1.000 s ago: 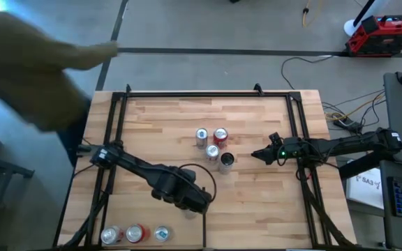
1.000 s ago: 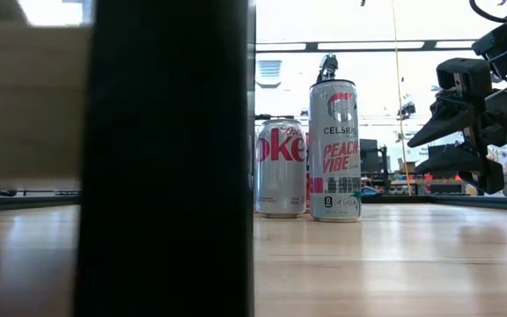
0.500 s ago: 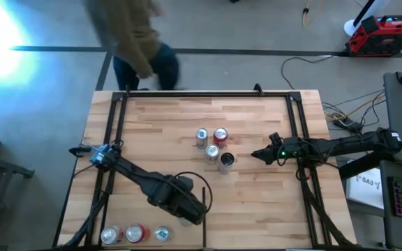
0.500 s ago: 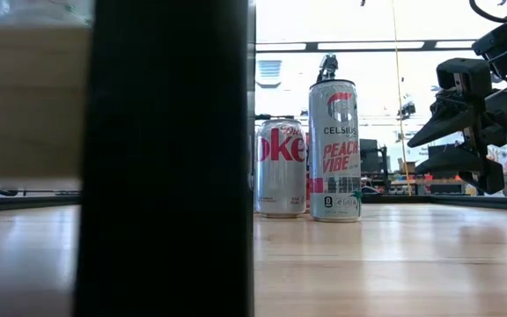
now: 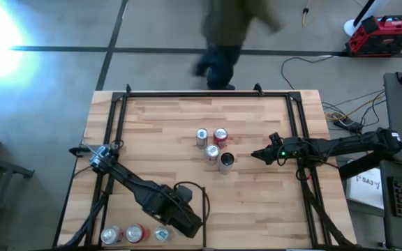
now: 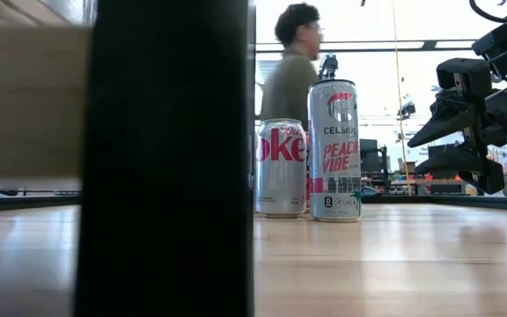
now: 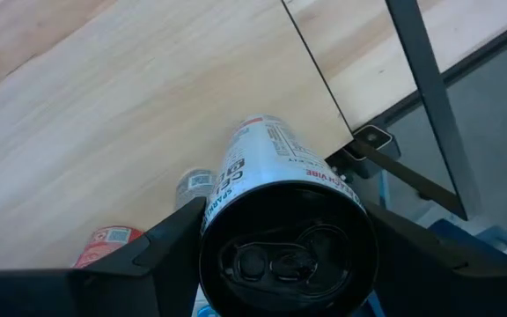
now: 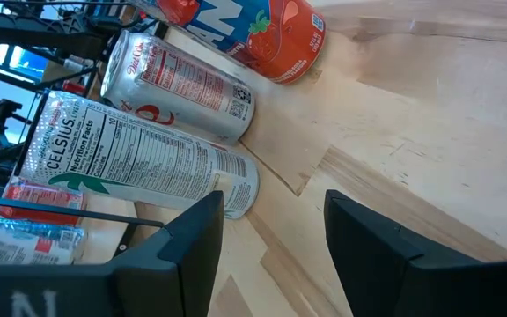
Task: Place canned beverage on shelf
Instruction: Put the left white pink soda can on the shelf
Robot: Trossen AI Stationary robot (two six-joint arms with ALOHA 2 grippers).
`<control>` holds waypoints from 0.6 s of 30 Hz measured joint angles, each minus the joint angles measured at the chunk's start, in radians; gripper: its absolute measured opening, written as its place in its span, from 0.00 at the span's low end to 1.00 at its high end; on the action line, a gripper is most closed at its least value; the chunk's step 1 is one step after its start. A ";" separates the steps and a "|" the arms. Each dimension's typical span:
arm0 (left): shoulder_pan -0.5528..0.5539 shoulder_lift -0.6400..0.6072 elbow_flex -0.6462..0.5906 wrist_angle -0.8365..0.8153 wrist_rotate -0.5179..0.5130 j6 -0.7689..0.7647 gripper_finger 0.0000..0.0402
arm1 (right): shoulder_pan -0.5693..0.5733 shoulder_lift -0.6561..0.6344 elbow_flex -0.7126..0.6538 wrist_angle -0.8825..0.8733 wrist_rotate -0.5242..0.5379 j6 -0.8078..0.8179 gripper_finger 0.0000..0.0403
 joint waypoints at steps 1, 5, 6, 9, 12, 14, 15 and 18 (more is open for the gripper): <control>0.000 0.004 0.000 0.004 -0.001 0.003 0.60 | 0.000 0.000 0.000 0.000 0.000 0.000 0.45; 0.000 0.018 0.000 0.043 -0.003 0.019 0.61 | 0.000 0.000 0.000 0.000 0.000 0.000 0.45; 0.002 0.023 0.000 0.048 -0.003 0.020 0.61 | 0.000 0.000 0.000 0.000 0.000 0.000 0.45; 0.006 0.033 0.000 0.063 -0.002 0.021 0.61 | 0.000 0.000 0.000 0.000 0.000 0.000 0.45; 0.009 0.036 0.000 0.068 0.001 0.017 0.61 | 0.000 0.000 0.000 0.000 0.000 0.000 0.45; 0.009 0.036 0.000 0.070 0.001 0.006 0.61 | 0.000 0.000 0.000 0.000 0.000 0.000 0.45; 0.009 0.036 0.000 0.071 0.001 0.001 0.61 | 0.000 0.000 0.000 0.000 0.000 0.000 0.45; 0.009 0.036 0.000 0.071 0.004 -0.015 0.61 | 0.000 0.000 0.000 0.000 0.000 0.000 0.45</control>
